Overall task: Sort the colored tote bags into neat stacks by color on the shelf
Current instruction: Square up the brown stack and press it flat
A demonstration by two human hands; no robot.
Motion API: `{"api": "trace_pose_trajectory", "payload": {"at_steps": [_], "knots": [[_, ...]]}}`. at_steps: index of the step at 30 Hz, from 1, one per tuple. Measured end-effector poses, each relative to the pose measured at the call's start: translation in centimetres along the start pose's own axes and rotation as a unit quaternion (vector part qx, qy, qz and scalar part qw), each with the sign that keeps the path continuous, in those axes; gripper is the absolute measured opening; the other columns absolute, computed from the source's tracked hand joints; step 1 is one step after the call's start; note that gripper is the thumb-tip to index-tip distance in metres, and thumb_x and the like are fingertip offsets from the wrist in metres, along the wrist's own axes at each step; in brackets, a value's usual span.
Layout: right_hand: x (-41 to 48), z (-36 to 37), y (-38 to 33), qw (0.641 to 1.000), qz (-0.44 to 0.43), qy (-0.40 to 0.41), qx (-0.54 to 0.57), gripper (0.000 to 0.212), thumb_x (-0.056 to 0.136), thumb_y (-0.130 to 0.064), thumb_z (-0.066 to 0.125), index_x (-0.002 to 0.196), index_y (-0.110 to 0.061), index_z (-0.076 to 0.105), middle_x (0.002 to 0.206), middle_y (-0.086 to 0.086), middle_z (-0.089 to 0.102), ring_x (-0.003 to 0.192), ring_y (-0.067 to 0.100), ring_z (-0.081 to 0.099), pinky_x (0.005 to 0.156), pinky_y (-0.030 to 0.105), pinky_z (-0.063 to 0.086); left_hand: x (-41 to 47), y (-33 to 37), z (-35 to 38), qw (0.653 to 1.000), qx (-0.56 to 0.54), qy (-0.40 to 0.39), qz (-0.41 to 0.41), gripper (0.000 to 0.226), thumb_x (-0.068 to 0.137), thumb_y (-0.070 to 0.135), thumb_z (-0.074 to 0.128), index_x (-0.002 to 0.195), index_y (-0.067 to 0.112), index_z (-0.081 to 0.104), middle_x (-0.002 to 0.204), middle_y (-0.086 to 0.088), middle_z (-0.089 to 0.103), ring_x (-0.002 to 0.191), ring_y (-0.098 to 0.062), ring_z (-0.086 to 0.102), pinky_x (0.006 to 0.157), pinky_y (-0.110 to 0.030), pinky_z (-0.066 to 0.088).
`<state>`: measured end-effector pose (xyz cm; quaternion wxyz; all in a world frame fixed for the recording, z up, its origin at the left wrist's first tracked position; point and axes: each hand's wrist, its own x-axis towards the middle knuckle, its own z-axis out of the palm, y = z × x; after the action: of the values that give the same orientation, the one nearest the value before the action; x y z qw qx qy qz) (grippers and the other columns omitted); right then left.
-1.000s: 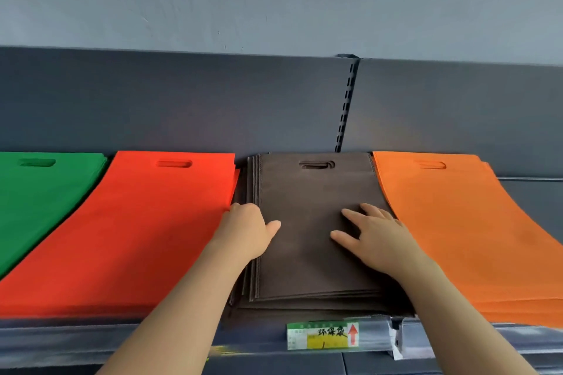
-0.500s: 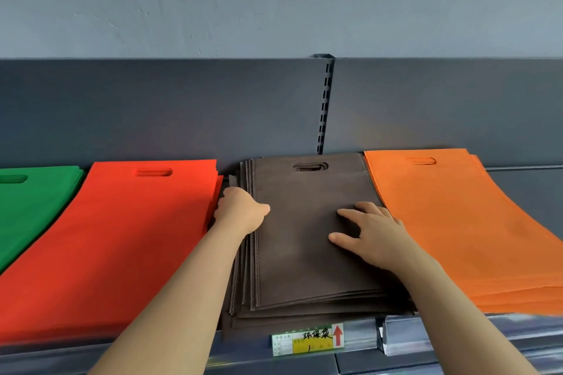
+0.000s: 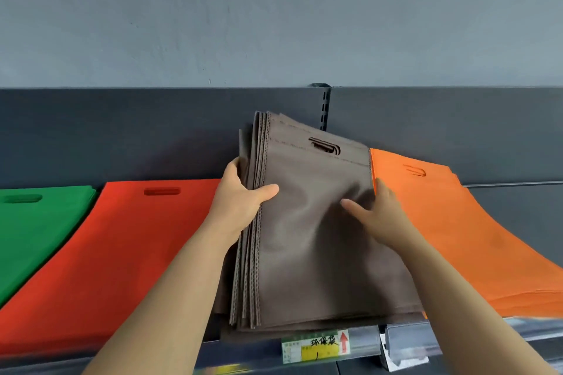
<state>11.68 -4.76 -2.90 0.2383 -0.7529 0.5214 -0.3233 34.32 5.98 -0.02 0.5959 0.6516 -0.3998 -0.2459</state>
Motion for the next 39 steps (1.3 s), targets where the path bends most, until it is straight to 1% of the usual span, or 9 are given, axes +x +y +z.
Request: {"api": "trace_pose_trajectory", "payload": {"at_steps": [5, 10, 14, 17, 21, 24, 28, 35, 39], "knots": [[2.6, -3.3, -3.5, 0.953, 0.044, 0.006, 0.3, 0.062, 0.076, -0.043, 0.074, 0.123, -0.014, 0.047, 0.115, -0.003, 0.061, 0.099, 0.012, 0.059, 0.08, 0.027, 0.045, -1.7, 3.8, -2.5, 0.995, -0.025, -0.014, 0.096, 0.06, 0.075, 0.012, 0.077, 0.128, 0.024, 0.05, 0.114, 0.013, 0.065, 0.103, 0.0, 0.062, 0.089, -0.022, 0.047], [3.0, -3.2, -3.8, 0.946, 0.044, -0.024, 0.319, 0.042, 0.08, -0.036, 0.072, 0.113, -0.015, 0.06, 0.106, -0.003, 0.067, 0.095, 0.013, 0.064, 0.076, 0.025, 0.046, -2.6, 5.0, -3.9, 0.992, -0.023, -0.005, 0.123, 0.045, 0.08, 0.004, 0.071, 0.117, 0.025, 0.056, 0.107, 0.013, 0.068, 0.096, 0.004, 0.063, 0.08, -0.014, 0.047], [2.1, -0.9, -1.8, 0.966, 0.052, -0.059, 0.244, 0.025, 0.093, -0.022, 0.056, 0.113, -0.008, 0.058, 0.11, 0.002, 0.065, 0.103, 0.019, 0.058, 0.078, 0.027, 0.043, -2.7, 3.8, -3.7, 0.995, 0.024, 0.01, 0.099, 0.054, 0.08, 0.009, 0.072, 0.128, 0.021, 0.049, 0.115, 0.017, 0.06, 0.107, -0.001, 0.058, 0.098, -0.027, 0.045], [1.2, 0.6, 0.7, 0.986, 0.071, -0.112, 0.098, 0.038, 0.094, -0.006, 0.042, 0.131, -0.006, 0.05, 0.129, 0.012, 0.056, 0.119, 0.027, 0.051, 0.092, 0.03, 0.04, -2.1, 2.5, -4.0, 0.994, 0.077, 0.047, 0.064, 0.055, 0.081, 0.012, 0.072, 0.128, 0.017, 0.044, 0.113, 0.02, 0.051, 0.116, -0.008, 0.048, 0.097, -0.026, 0.037], [0.4, 1.3, 3.1, 0.978, -0.031, -0.198, -0.058, 0.042, 0.087, 0.002, 0.047, 0.126, -0.01, 0.058, 0.134, 0.005, 0.054, 0.126, 0.018, 0.046, 0.099, 0.017, 0.029, -1.3, 1.2, -4.3, 0.989, 0.123, 0.085, 0.001, 0.079, 0.078, 0.022, 0.074, 0.144, 0.013, 0.03, 0.145, 0.001, 0.04, 0.131, -0.019, 0.041, 0.109, -0.04, 0.035], [0.5, 1.7, 4.4, 0.965, -0.074, -0.211, -0.135, 0.05, 0.085, -0.004, 0.052, 0.134, -0.016, 0.052, 0.148, 0.0, 0.039, 0.141, 0.019, 0.025, 0.114, 0.027, 0.016, -1.2, 1.0, -3.9, 0.988, 0.128, 0.087, -0.004, 0.079, 0.082, 0.017, 0.071, 0.146, 0.012, 0.026, 0.146, -0.002, 0.037, 0.132, -0.02, 0.038, 0.105, -0.031, 0.031], [0.9, 1.4, 5.3, 0.957, -0.091, -0.219, -0.166, 0.052, 0.087, -0.009, 0.051, 0.137, -0.024, 0.047, 0.151, -0.005, 0.032, 0.144, 0.021, 0.014, 0.117, 0.039, 0.01, -0.8, 1.2, -3.6, 0.988, 0.128, 0.086, 0.002, 0.078, 0.083, 0.013, 0.07, 0.147, 0.012, 0.025, 0.147, -0.003, 0.036, 0.132, -0.019, 0.038, 0.098, -0.027, 0.031], [2.3, -0.3, 6.9, 0.959, -0.057, -0.209, -0.182, 0.051, 0.089, -0.009, 0.048, 0.136, -0.029, 0.047, 0.153, -0.005, 0.029, 0.145, 0.023, 0.01, 0.118, 0.041, 0.008, -0.1, 1.4, -4.8, 0.986, 0.138, 0.092, -0.02, 0.083, 0.077, 0.018, 0.076, 0.145, 0.016, 0.028, 0.141, 0.001, 0.043, 0.127, -0.02, 0.045, 0.105, -0.042, 0.04], [2.0, 0.9, 5.8, 0.959, -0.099, -0.202, -0.174, 0.046, 0.093, -0.011, 0.044, 0.135, -0.027, 0.049, 0.153, -0.005, 0.029, 0.145, 0.02, 0.011, 0.118, 0.043, 0.006, -0.3, 1.3, -4.4, 0.987, 0.131, 0.092, -0.015, 0.084, 0.078, 0.019, 0.075, 0.146, 0.017, 0.027, 0.141, 0.003, 0.041, 0.128, -0.019, 0.044, 0.103, -0.036, 0.04]]}}
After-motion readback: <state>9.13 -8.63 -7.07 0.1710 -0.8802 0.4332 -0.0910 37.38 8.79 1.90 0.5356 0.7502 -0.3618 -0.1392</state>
